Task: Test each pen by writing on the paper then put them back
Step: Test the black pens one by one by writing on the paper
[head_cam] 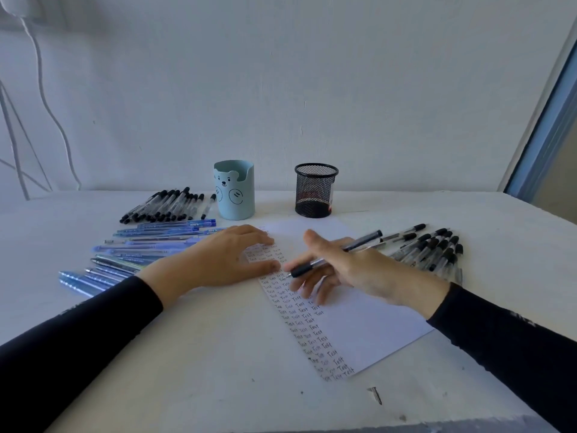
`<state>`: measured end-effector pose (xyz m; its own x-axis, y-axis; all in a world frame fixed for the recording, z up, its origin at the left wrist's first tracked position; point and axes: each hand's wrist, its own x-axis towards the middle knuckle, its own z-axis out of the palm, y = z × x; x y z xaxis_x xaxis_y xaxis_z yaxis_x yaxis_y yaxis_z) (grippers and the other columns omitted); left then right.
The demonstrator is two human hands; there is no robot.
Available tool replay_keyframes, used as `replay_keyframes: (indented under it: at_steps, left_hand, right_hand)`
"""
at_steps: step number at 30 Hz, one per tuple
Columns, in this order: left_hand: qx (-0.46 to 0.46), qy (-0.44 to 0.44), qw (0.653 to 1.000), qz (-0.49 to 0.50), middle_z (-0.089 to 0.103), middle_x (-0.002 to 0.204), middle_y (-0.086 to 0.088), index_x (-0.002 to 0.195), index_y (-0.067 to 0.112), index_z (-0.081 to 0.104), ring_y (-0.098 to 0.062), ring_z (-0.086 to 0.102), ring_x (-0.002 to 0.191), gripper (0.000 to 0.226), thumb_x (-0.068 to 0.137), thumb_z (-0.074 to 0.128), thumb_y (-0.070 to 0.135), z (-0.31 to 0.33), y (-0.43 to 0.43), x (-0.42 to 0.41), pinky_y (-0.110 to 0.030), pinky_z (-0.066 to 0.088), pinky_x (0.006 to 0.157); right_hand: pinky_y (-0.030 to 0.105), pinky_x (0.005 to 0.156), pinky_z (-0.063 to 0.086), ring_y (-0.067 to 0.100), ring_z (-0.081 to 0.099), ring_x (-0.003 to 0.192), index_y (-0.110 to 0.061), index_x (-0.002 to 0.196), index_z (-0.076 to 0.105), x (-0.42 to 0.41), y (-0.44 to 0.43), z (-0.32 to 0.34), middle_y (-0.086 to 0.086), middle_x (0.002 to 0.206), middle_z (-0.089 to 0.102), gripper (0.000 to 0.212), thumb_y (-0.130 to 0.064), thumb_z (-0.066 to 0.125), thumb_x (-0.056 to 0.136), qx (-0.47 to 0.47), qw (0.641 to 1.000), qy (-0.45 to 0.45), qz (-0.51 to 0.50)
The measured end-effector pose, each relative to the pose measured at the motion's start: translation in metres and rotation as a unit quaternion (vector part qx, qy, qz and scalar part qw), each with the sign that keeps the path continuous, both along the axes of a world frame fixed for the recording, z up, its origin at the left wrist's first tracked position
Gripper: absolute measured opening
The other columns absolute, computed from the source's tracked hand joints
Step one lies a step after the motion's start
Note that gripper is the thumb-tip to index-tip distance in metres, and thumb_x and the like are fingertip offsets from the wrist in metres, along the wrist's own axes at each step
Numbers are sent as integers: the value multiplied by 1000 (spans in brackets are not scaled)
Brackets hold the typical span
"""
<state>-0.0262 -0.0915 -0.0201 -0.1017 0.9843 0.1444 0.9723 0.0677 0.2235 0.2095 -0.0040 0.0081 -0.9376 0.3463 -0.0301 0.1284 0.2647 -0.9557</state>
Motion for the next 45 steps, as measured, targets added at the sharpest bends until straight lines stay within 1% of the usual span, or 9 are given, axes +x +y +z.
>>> replay_keyframes:
  at_steps: [3, 7, 11, 17, 25, 32, 36, 41, 45]
  left_hand:
    - [-5, -6, 1000, 2, 44, 142, 17, 136, 40, 48, -5, 42, 131, 98, 61, 23, 98, 0, 0, -1, -35, 34, 112]
    - [-23, -18, 999, 13, 42, 142, 19, 136, 42, 46, -4, 39, 131, 82, 69, 34, 89, 1, 0, 1, -33, 33, 112]
    - [-28, -21, 999, 14, 42, 142, 21, 135, 44, 46, -4, 40, 131, 82, 69, 34, 90, 1, 0, 0, -35, 34, 112]
    - [-27, -19, 999, 15, 43, 142, 20, 135, 44, 46, -4, 41, 130, 89, 64, 29, 95, 1, 0, 0, -39, 36, 111]
    - [-35, -19, 999, 12, 42, 143, 19, 137, 42, 45, -5, 39, 132, 89, 64, 29, 92, 4, 0, 2, -34, 34, 112]
    - [-36, -21, 999, 13, 42, 143, 19, 136, 43, 45, -5, 39, 131, 87, 66, 31, 91, 3, 0, 1, -35, 34, 112]
    - [-33, -23, 999, 13, 42, 142, 19, 136, 43, 46, -4, 39, 131, 89, 64, 30, 92, 3, -1, 2, -33, 33, 112]
    - [-35, -22, 999, 12, 42, 143, 19, 136, 43, 46, -5, 39, 132, 89, 64, 30, 92, 3, -1, 2, -33, 32, 112]
    - [-36, -25, 999, 15, 42, 143, 19, 136, 44, 46, -5, 39, 132, 92, 61, 28, 95, 3, -1, 2, -35, 33, 112]
  right_hand:
    - [18, 57, 45, 9, 58, 61, -13, 78, 69, 0, -7, -2, 2, 70, 69, 27, -37, 65, 89, 91, 996, 5, -19]
    - [15, 48, 37, 7, 47, 43, -12, 54, 47, 8, -12, -13, -2, 46, 51, 45, -28, 74, 85, 126, 990, 16, -57]
    - [14, 45, 34, 4, 42, 40, -5, 54, 42, 10, -14, -23, 6, 50, 43, 45, -14, 68, 90, 152, 981, 30, -114]
    - [26, 56, 47, 6, 36, 39, -12, 52, 38, 9, -15, -28, -6, 43, 36, 47, -7, 67, 89, 142, 982, 50, -118]
    - [32, 59, 48, 8, 40, 42, -16, 49, 38, 8, -17, -26, -7, 43, 37, 50, -7, 67, 88, 137, 982, 50, -118]
    - [15, 44, 32, 8, 33, 42, -15, 51, 35, 9, -17, -26, -6, 44, 32, 49, -6, 65, 89, 151, 982, 43, -100]
    - [20, 49, 43, 1, 44, 39, -12, 51, 38, 8, -17, -26, -11, 40, 41, 47, -2, 66, 88, 132, 984, 34, -111]
    - [12, 44, 37, 4, 40, 39, -6, 53, 40, 10, -18, -24, -3, 44, 38, 44, -2, 65, 89, 133, 986, 34, -96]
    - [16, 48, 44, 3, 44, 42, -15, 49, 37, 9, -17, -24, 0, 47, 43, 50, 1, 65, 87, 114, 987, 36, -106]
